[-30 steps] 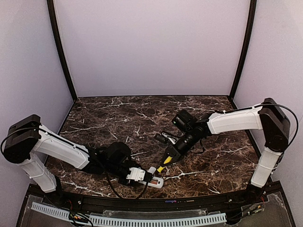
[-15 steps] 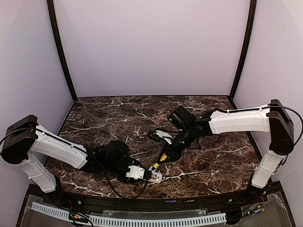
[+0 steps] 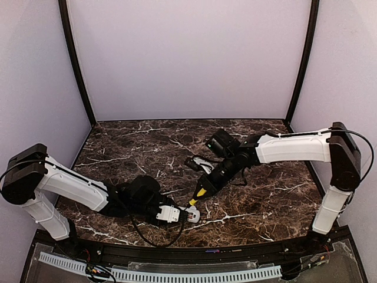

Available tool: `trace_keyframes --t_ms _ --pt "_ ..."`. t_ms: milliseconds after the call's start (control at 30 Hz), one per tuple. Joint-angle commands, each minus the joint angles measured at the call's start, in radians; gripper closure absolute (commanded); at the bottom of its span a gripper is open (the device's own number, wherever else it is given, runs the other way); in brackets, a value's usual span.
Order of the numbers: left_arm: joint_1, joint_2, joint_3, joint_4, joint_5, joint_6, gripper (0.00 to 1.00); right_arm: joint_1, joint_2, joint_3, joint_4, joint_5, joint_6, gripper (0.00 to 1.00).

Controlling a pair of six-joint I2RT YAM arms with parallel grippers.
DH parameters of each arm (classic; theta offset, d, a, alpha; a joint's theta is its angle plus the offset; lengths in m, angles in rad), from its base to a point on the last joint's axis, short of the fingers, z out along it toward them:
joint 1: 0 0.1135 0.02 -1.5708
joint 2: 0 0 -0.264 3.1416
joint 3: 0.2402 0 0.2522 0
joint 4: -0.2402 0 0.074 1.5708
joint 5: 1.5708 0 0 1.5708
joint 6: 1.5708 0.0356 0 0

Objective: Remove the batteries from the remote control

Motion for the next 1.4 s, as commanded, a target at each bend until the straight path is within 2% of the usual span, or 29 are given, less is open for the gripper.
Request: trace_keyframes --t_ms 0,167,300,400,500,633,800,1067,1367 --pt "-0.006 -0.070 0.005 0.188 -0.039 0.014 1.00 -0.013 0.050 0.009 -0.089 0.156 0.112 1.00" --pt "-0.010 -0.069 0.007 0.199 -0.040 0.015 1.00 -0.016 0.053 -0.008 -0.091 0.109 0.206 1.00" --pt "-0.013 -0.075 0.004 0.216 -0.081 0.021 1.00 -0.016 0.041 -0.018 -0.090 0.101 0.199 1.00" --pt "-0.013 -0.089 0.006 0.216 -0.088 0.034 1.00 -0.014 0.026 -0.009 -0.076 0.065 0.132 1.00" --pt "-0.014 -0.100 0.013 0.197 -0.085 0.049 1.00 0.004 -0.011 0.005 -0.068 0.099 0.027 1.00" --pt "-0.014 -0.130 0.021 0.152 -0.027 0.046 1.00 0.030 -0.065 0.018 -0.082 0.117 -0.152 1.00" --pt "-0.014 -0.161 0.031 0.116 0.007 0.050 1.00 0.053 -0.096 0.018 -0.137 0.084 -0.292 1.00" --pt "-0.019 -0.173 0.030 0.118 0.000 0.080 1.00 0.059 -0.098 0.011 -0.219 0.097 -0.354 1.00" --pt "-0.020 -0.158 0.016 0.151 -0.069 0.140 1.00 0.057 -0.119 0.018 -0.274 0.117 -0.397 1.00"
